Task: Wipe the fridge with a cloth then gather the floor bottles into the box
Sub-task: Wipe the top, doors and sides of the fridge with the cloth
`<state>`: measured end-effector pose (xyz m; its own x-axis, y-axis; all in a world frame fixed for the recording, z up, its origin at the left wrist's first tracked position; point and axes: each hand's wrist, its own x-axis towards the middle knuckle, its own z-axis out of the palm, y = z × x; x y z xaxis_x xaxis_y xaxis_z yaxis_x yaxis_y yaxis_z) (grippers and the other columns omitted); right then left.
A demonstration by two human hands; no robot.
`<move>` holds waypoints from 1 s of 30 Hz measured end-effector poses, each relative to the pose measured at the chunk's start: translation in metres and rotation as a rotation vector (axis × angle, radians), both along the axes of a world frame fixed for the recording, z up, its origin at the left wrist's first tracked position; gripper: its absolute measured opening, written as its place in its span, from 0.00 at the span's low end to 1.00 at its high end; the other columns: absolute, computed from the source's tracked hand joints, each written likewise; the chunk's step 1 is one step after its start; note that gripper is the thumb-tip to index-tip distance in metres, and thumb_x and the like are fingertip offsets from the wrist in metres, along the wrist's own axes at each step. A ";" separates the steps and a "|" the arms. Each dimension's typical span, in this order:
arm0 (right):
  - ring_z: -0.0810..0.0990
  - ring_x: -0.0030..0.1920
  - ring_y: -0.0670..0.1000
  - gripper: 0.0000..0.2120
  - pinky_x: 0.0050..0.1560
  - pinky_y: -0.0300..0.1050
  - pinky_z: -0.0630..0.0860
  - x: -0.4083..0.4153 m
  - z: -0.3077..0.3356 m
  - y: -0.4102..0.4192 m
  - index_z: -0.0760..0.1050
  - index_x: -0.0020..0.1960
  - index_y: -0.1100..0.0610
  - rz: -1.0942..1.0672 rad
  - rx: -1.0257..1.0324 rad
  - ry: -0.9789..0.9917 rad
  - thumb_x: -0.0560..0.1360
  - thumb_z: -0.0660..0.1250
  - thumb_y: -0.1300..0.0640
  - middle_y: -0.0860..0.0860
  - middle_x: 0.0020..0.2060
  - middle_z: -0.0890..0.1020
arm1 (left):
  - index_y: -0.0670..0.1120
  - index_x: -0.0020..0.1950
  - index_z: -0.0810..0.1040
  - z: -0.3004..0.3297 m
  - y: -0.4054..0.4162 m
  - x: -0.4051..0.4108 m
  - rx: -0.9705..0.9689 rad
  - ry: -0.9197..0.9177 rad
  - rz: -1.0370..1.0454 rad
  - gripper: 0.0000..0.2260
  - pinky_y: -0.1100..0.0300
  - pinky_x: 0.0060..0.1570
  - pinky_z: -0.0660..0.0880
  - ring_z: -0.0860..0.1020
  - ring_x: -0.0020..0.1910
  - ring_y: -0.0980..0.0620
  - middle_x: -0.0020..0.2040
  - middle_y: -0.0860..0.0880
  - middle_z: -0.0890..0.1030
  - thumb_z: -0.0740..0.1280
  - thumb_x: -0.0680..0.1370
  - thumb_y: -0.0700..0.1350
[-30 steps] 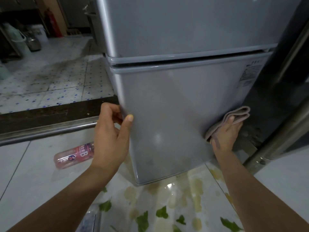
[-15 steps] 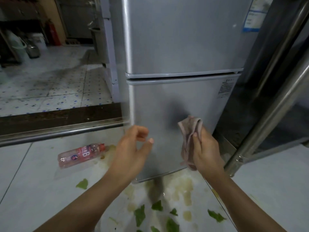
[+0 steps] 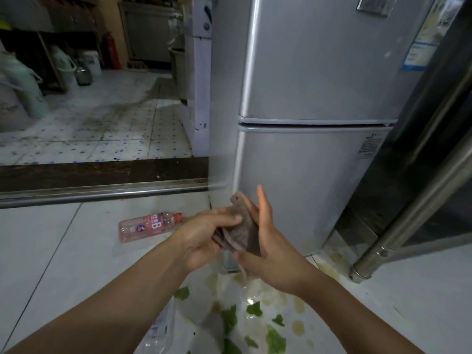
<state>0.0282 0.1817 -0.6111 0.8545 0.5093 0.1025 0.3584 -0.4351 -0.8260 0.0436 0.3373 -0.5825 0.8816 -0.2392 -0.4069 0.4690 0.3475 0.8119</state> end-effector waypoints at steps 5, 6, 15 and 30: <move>0.59 0.69 0.31 0.45 0.61 0.31 0.69 0.012 0.006 0.004 0.42 0.74 0.36 -0.066 0.288 0.189 0.68 0.67 0.51 0.28 0.71 0.58 | 0.37 0.57 0.75 0.003 0.014 0.003 0.005 0.025 0.043 0.15 0.52 0.51 0.74 0.77 0.44 0.44 0.50 0.36 0.78 0.56 0.74 0.30; 0.61 0.69 0.33 0.43 0.59 0.30 0.68 0.015 0.005 0.003 0.46 0.74 0.38 -0.133 0.384 0.237 0.69 0.68 0.52 0.31 0.70 0.61 | 0.38 0.53 0.76 0.004 0.018 0.004 -0.020 0.037 0.050 0.13 0.52 0.51 0.74 0.77 0.44 0.44 0.47 0.37 0.78 0.56 0.73 0.30; 0.74 0.61 0.60 0.27 0.69 0.58 0.64 0.014 -0.024 -0.011 0.75 0.63 0.63 -0.177 1.015 1.086 0.74 0.63 0.44 0.60 0.58 0.79 | 0.41 0.66 0.71 0.009 0.038 0.006 -0.310 0.002 0.105 0.27 0.49 0.54 0.76 0.78 0.51 0.42 0.56 0.38 0.78 0.56 0.67 0.32; 0.82 0.42 0.45 0.14 0.43 0.35 0.78 0.002 0.016 -0.040 0.81 0.50 0.52 -0.431 0.354 0.324 0.69 0.73 0.67 0.52 0.47 0.82 | 0.46 0.47 0.73 -0.020 0.024 0.010 0.396 -0.118 0.154 0.12 0.57 0.37 0.80 0.80 0.44 0.47 0.47 0.40 0.79 0.65 0.74 0.29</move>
